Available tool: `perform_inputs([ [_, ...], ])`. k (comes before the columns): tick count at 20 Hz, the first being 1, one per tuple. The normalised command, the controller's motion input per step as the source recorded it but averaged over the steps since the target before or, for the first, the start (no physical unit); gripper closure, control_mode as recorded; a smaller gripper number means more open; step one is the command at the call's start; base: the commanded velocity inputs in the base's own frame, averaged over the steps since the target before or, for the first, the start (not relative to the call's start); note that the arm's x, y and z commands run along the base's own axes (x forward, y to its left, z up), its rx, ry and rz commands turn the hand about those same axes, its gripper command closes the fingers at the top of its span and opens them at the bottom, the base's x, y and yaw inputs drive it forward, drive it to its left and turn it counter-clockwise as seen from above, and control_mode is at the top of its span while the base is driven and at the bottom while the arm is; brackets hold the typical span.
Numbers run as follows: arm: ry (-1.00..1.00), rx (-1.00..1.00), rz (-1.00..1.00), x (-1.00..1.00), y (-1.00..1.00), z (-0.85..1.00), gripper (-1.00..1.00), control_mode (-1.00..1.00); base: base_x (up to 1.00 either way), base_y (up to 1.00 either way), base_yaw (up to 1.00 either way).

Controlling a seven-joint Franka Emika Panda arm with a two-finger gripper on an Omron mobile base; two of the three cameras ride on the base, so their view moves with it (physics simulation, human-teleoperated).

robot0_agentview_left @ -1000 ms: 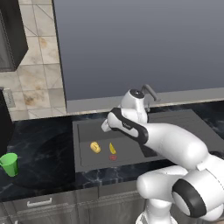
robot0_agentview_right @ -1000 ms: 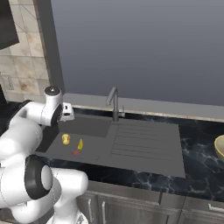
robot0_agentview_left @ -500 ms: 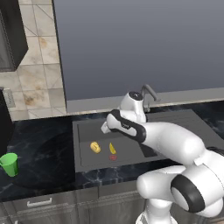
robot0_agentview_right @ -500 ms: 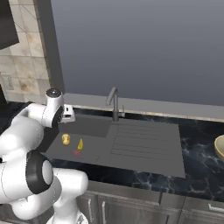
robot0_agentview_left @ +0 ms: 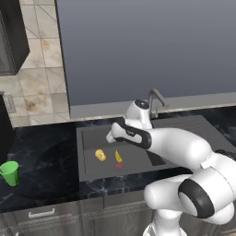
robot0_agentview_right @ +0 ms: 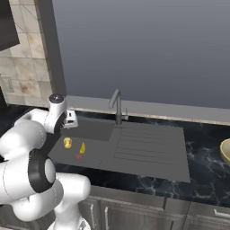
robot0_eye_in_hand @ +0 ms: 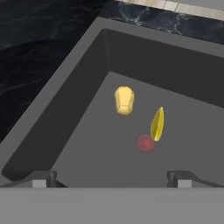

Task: Remove the lemon wedge and potato from the sink. Then move the bowl and cup from the counter to the sink for washing.

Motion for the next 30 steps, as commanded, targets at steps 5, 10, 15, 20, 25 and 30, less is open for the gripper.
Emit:
perform_inputs([
  [5, 0.0, 0.0, 0.0, 0.06, 0.01, -0.16, -1.0, -1.0, 0.0, 0.0, 0.0],
  [10, 0.0, 0.0, 0.0, 0.06, 0.05, -0.16, -1.0, -1.0, 0.0, 0.0, 0.0],
  [15, 0.0, 0.0, -0.01, 0.06, 0.07, -0.17, -1.0, -1.0, 0.0, 0.0, 0.0],
  [20, -0.02, 0.0, -0.04, 0.1, 0.06, -0.17, -1.0, -1.0, 0.0, 0.0, 0.0],
  [25, -0.01, 0.0, -0.03, 0.1, 0.04, -0.15, -1.0, -1.0, 0.0, 0.0, 0.0],
  [30, 0.0, 0.0, -0.02, 0.09, 0.04, -0.14, -1.0, -1.0, 0.0, 0.0, 0.0],
])
